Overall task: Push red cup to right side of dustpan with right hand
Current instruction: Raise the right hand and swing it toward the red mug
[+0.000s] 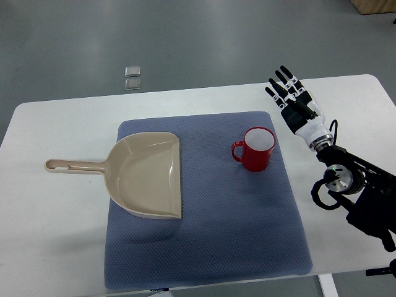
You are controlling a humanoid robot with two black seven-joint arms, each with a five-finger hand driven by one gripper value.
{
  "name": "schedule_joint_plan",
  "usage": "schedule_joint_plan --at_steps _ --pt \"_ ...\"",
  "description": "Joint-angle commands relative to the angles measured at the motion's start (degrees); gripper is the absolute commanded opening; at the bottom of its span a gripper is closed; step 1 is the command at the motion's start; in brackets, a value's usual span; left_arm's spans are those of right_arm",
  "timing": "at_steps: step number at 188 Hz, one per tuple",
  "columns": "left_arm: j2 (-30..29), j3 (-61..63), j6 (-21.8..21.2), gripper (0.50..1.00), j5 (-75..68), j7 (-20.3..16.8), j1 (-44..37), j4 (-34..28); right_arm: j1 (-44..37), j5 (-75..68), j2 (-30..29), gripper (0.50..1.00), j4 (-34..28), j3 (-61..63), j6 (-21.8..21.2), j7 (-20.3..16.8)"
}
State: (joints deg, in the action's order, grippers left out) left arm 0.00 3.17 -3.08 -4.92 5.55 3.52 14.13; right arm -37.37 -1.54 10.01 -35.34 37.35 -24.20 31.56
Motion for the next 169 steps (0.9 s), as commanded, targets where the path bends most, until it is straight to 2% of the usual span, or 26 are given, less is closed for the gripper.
schedule_joint_plan --at_steps 1,41,58,73,103,148,169 --pt "0.0 0.09 0.0 1.0 0.0 -0.01 0.0 0.02 -0.07 0.05 0.01 0.934 0.0 0.0 -0.32 -0.01" --pt "0.0 0.0 0.0 1.0 0.0 -0.01 0.0 0.11 -1.65 1.9 0.53 0.934 0.0 -0.17 -0.76 -0.09" --pt "0.0 0.09 0.0 1.0 0.0 -0.01 0.0 0.29 -2.27 5.59 1.76 0.934 0.0 -0.26 -3.13 -0.27" --pt "0.0 0.09 0.0 1.0 0.0 -0.01 0.09 0.37 -2.71 11.91 3.69 0.934 -0.08 -0.7 -5.94 -1.85" --pt "0.0 0.0 0.0 1.0 0.0 -0.01 0.09 0.37 -4.03 24.83 8.26 0.932 -0.96 -0.61 -10.78 -1.85" --pt "0.0 0.09 0.0 1.0 0.0 -0.01 0.09 0.55 -7.37 36.61 15.12 0.934 -1.84 -0.61 -10.8 -1.32" --pt "0.0 0.0 0.0 1.0 0.0 -0.01 0.09 0.46 -7.37 39.34 18.81 0.934 -5.36 -0.7 -10.8 -1.15"
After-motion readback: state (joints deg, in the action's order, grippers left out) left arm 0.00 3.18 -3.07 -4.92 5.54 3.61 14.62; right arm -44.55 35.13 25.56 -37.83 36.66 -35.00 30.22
